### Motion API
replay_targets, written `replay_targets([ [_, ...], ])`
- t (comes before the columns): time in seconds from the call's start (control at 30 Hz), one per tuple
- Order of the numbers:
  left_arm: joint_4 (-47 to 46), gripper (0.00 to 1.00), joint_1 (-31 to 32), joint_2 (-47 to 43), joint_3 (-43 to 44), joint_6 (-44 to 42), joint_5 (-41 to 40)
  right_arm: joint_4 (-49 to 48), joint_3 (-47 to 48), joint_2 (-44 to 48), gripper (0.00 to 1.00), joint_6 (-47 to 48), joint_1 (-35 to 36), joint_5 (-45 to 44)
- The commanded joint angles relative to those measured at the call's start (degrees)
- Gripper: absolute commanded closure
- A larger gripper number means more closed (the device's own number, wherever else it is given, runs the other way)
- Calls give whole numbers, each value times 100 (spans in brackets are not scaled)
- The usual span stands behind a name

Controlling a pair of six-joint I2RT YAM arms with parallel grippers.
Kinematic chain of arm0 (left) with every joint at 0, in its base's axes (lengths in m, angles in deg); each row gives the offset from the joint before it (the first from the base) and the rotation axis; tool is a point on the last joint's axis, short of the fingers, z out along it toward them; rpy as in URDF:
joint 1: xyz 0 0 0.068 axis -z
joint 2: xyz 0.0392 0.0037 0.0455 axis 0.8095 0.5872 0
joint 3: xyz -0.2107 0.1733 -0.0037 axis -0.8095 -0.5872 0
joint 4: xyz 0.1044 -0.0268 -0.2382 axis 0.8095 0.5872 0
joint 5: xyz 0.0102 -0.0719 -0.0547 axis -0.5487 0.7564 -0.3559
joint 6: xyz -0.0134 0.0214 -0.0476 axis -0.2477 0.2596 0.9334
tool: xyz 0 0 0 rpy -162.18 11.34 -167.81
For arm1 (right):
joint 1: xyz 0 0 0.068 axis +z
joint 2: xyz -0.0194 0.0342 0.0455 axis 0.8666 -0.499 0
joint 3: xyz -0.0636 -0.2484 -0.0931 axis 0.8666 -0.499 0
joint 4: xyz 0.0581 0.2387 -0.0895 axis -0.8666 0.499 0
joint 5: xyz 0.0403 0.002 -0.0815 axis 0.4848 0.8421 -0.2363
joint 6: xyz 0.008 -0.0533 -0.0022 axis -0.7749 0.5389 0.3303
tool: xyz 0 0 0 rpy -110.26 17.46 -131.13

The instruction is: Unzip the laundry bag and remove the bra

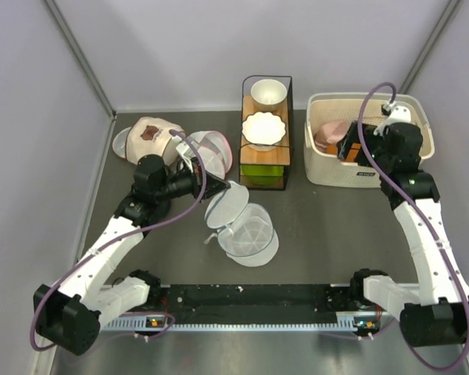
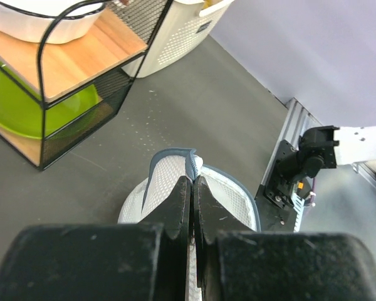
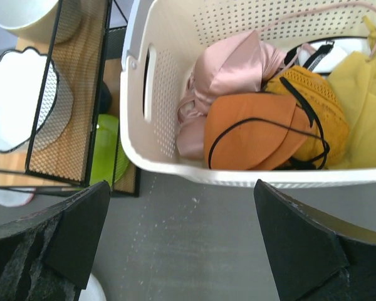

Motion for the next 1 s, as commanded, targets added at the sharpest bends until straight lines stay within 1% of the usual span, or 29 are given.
replay_targets([
  [0.0, 471, 100, -110, -331, 400, -399, -587, 217, -277, 613, 1, -197, 7, 105],
  [0.1, 630, 100, -198, -463, 436, -531, -730, 314, -401, 877, 1, -232, -2, 131],
  [0.27, 789, 100, -294, -481, 462, -471, -975, 394, -550, 1002, 1, -241, -2, 140],
  [0.3, 789, 91, -294, -455, 471, -392, -1089, 403, -576, 1010, 1, -224, -2, 158],
  [0.33, 867, 48, -294, -419, 523, -304, -1221, 420, -577, 1002, 1, -206, 7, 193],
  [0.37, 946, 27, -294, -341, 585, -251, -1326, 429, -585, 1002, 1, -197, -1, 202],
  [0.43, 1122, 3, -294, -296, 743, -250, -1406, 455, -594, 993, 1, -162, -2, 228],
  [0.47, 1166, 1, -294, -313, 787, -276, -1581, 473, -594, 993, 1, -145, -2, 228],
  [0.5, 1201, 1, -294, -331, 831, -329, -1652, 473, -594, 993, 1, -127, -2, 237],
  [0.53, 1437, 1, -294, -392, 971, -529, -2079, 491, -594, 1019, 1, -153, -2, 193],
  [0.57, 1709, 1, -303, -393, 1042, -619, -2205, 499, -594, 1028, 1, -180, 7, 132],
  [0.6, 1807, 1, -295, -428, 1112, -785, -2363, 517, -594, 1019, 1, -206, -1, 105],
  [0.7, 1949, 1, -303, -594, 1271, -935, -2873, 649, -550, 967, 1, -373, -2, 78],
  [0.73, 1914, 1, -303, -656, 1254, -918, -3022, 684, -533, 906, 1, -356, 7, 122],
  [0.77, 1844, 1, -303, -743, 1201, -857, -3407, 693, -533, 870, 1, -321, 7, 166],
  [0.8, 1504, 1, -303, -936, 1088, -717, -3567, 710, -533, 844, 1, -303, -1, 175],
  [0.83, 1335, 1, -303, -1025, 817, -655, -3699, 710, -533, 826, 1, -285, -2, 167],
  [0.9, 1045, 1, -312, -1183, 543, -515, -3998, 754, -524, 756, 1, -250, -1, 175],
  [0.97, 1061, 1, -312, -1149, 489, -444, -4227, 807, -515, 712, 1, -224, -1, 149],
])
